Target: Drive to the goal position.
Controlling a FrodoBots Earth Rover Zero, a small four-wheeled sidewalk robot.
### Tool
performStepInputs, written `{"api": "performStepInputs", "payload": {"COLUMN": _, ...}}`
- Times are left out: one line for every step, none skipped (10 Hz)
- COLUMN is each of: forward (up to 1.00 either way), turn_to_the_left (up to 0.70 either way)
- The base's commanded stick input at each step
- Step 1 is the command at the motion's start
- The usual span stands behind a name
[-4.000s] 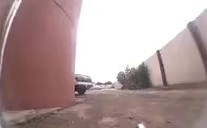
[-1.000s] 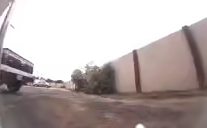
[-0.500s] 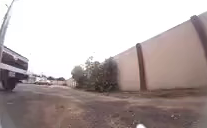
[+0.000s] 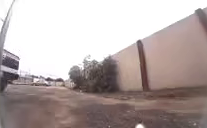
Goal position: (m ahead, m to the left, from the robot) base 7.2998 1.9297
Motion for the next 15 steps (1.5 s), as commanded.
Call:
{"api": "performStepInputs", "payload": {"forward": 1.0, "turn_to_the_left": 0.0}}
{"api": "performStepInputs", "payload": {"forward": 1.0, "turn_to_the_left": 0.0}}
{"api": "performStepInputs", "payload": {"forward": 1.0, "turn_to_the_left": 0.27}}
{"api": "performStepInputs", "payload": {"forward": 1.0, "turn_to_the_left": 0.4}}
{"api": "performStepInputs", "payload": {"forward": 1.0, "turn_to_the_left": 0.4}}
{"api": "performStepInputs", "payload": {"forward": 1.0, "turn_to_the_left": 0.4}}
{"api": "performStepInputs", "payload": {"forward": 1.0, "turn_to_the_left": 0.0}}
{"api": "performStepInputs", "payload": {"forward": 1.0, "turn_to_the_left": 0.0}}
{"api": "performStepInputs", "payload": {"forward": 1.0, "turn_to_the_left": 0.0}}
{"api": "performStepInputs", "payload": {"forward": 1.0, "turn_to_the_left": 0.0}}
{"api": "performStepInputs", "payload": {"forward": 1.0, "turn_to_the_left": 0.0}}
{"api": "performStepInputs", "payload": {"forward": 1.0, "turn_to_the_left": 0.0}}
{"api": "performStepInputs", "payload": {"forward": 1.0, "turn_to_the_left": 0.0}}
{"api": "performStepInputs", "payload": {"forward": 1.0, "turn_to_the_left": 0.0}}
{"api": "performStepInputs", "payload": {"forward": 1.0, "turn_to_the_left": 0.0}}
